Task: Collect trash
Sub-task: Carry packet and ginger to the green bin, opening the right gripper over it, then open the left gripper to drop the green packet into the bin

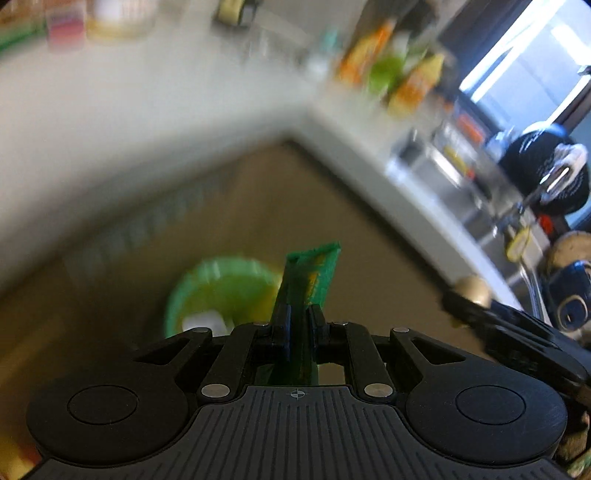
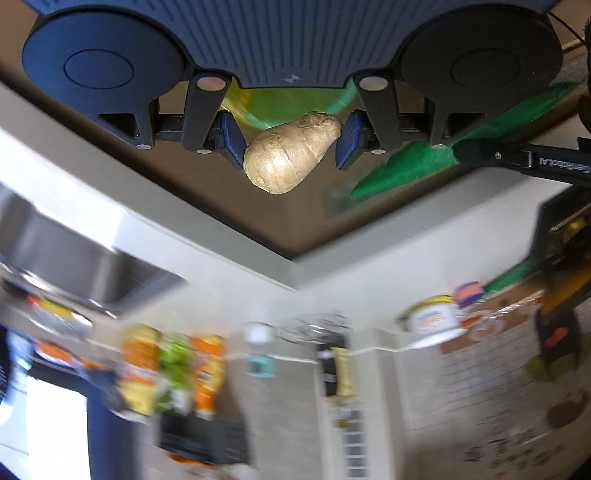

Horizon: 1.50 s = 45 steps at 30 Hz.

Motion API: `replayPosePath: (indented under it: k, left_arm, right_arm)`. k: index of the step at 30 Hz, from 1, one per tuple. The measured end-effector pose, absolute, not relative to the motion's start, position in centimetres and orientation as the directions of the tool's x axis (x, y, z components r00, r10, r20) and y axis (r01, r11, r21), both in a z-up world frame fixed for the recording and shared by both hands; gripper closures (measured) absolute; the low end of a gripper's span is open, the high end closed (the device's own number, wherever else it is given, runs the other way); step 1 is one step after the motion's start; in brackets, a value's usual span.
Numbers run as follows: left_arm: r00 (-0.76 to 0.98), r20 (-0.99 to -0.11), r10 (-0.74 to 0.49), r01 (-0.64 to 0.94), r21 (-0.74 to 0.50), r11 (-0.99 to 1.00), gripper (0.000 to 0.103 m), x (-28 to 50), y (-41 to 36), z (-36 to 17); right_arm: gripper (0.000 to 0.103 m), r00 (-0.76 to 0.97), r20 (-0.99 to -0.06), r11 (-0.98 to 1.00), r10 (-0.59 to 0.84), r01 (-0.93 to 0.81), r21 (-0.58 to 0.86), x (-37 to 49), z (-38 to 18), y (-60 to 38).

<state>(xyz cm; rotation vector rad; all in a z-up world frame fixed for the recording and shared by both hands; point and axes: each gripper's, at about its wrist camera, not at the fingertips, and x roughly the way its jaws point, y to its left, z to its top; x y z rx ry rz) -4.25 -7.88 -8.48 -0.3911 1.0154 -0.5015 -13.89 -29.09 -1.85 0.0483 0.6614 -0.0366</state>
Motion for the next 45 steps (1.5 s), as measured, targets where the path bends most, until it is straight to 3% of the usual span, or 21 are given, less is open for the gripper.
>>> replayPosePath:
  k: [7, 14, 16, 17, 19, 20, 23, 25, 26, 38, 45]
  left_arm:
    - [0.206, -0.816, -0.540, 0.040, -0.545, 0.838, 0.090, -1.8, -11.6, -19.5]
    - [0.194, -0.844, -0.499, -0.153, -0.529, 0.835, 0.089, 3.1, -13.5, -28.9]
    - [0.202, -0.837, -0.509, -0.214, -0.545, 0.811, 0.084, 4.6, -14.1, -31.7]
    - [0.201, -0.842, -0.501, -0.237, -0.538, 0.809, 0.082, 5.3, -14.5, -33.1]
    - [0.196, -0.864, -0.464, -0.271, -0.503, 0.821, 0.081, 6.3, -15.2, -35.0]
    - [0.196, -0.874, -0.444, -0.287, -0.484, 0.826, 0.081, 6.7, -15.3, -35.5]
    - [0.202, -0.878, -0.433, -0.313, -0.477, 0.822, 0.081, 6.9, -14.8, -36.3]
    - [0.199, -0.878, -0.435, -0.304, -0.477, 0.825, 0.081, 6.7, -14.3, -36.3]
    - [0.197, -0.873, -0.446, -0.292, -0.486, 0.824, 0.081, 6.3, -13.9, -36.0]
    - [0.202, -0.867, -0.455, 0.003, -0.464, 0.886, 0.081, 0.7, -12.4, -29.4]
    - [0.196, -0.861, -0.470, 0.056, -0.468, 0.882, 0.081, 0.7, -13.5, -28.1]
  right_arm:
    - [0.050, 0.693, -0.706, 0.970, -0.143, 0.241, 0.040, -19.6, -7.0, -35.1]
    - [0.050, 0.586, -0.777, 0.930, -0.231, 0.367, 0.000, -23.0, -11.3, -38.3]
    - [0.051, 0.558, -0.792, 0.922, -0.247, 0.388, -0.015, -23.4, -12.1, -38.8]
    - [0.052, 0.545, -0.797, 0.918, -0.259, 0.396, -0.027, -23.6, -12.4, -38.9]
    - [0.066, 0.525, -0.806, 0.913, -0.272, 0.404, -0.045, -23.9, -12.7, -39.3]
    - [0.067, 0.521, -0.809, 0.913, -0.272, 0.406, -0.045, -24.1, -12.8, -39.4]
    - [0.071, 0.526, -0.804, 0.915, -0.278, 0.401, -0.054, -24.1, -12.6, -39.6]
    - [0.085, 0.533, -0.807, 0.920, -0.254, 0.390, -0.032, -23.8, -12.6, -39.8]
    - [0.085, 0.529, -0.815, 0.924, -0.236, 0.382, -0.020, -23.4, -12.7, -40.0]
    - [0.085, 0.416, -0.894, 0.864, -0.164, 0.498, 0.073, -24.0, -18.5, -42.2]
    - [0.085, 0.430, -0.893, 0.824, -0.130, 0.547, 0.144, -24.8, -19.5, -42.5]
